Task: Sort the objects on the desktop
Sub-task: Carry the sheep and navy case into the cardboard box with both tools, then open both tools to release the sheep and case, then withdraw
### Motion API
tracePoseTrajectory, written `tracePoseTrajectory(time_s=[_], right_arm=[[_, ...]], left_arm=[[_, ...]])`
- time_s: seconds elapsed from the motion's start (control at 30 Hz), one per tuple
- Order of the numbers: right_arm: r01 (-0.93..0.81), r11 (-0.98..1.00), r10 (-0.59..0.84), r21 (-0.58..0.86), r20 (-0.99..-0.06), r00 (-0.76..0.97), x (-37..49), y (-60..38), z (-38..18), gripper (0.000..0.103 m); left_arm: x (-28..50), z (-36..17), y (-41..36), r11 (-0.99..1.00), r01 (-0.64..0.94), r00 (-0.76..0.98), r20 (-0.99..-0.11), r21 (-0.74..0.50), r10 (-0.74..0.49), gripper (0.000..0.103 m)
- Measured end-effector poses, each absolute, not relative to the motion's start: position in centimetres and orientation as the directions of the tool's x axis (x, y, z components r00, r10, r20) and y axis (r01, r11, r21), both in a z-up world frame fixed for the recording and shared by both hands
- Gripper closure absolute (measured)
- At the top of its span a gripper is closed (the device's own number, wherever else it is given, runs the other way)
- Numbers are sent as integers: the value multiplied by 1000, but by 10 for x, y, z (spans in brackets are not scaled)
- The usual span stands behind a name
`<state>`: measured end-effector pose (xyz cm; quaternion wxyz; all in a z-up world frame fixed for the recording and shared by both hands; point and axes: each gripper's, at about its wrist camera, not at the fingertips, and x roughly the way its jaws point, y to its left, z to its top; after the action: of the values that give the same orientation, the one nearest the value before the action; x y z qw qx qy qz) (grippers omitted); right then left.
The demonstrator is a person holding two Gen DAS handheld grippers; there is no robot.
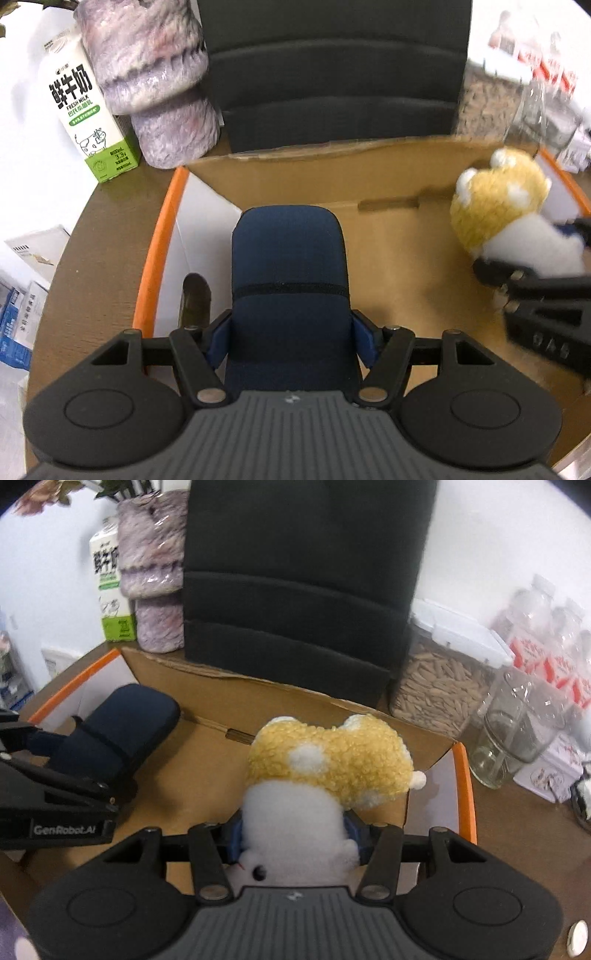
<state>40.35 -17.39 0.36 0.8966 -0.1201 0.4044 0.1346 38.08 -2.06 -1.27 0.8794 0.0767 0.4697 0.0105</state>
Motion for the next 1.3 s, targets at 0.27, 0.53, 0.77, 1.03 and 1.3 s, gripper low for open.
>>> tracePoseTrajectory(time_s=[0.27, 0.53, 0.77, 1.03, 1.3], right_arm=[[-355, 927, 143, -116, -767, 625, 406, -171, 2, 53], [-358, 925, 146, -126, -752, 642, 399, -173, 6, 47], [-348, 929, 152, -124, -730, 667, 390, -178, 14, 17], [-329, 943, 211, -55, -664, 717, 371, -197, 45, 4], [-349, 937, 278, -23, -558, 782, 320, -212, 85, 0]], left_arm=[[370, -21, -25, 989, 61, 524, -848, 138, 86, 37], [369, -17, -25, 992, 41, 535, -841, 122, 82, 34], [361, 8, -25, 988, 44, 631, -771, 147, 86, 17], [342, 39, -20, 984, 10, 734, -670, 175, 112, 0], [288, 76, -2, 994, 5, 848, -527, 111, 55, 0]])
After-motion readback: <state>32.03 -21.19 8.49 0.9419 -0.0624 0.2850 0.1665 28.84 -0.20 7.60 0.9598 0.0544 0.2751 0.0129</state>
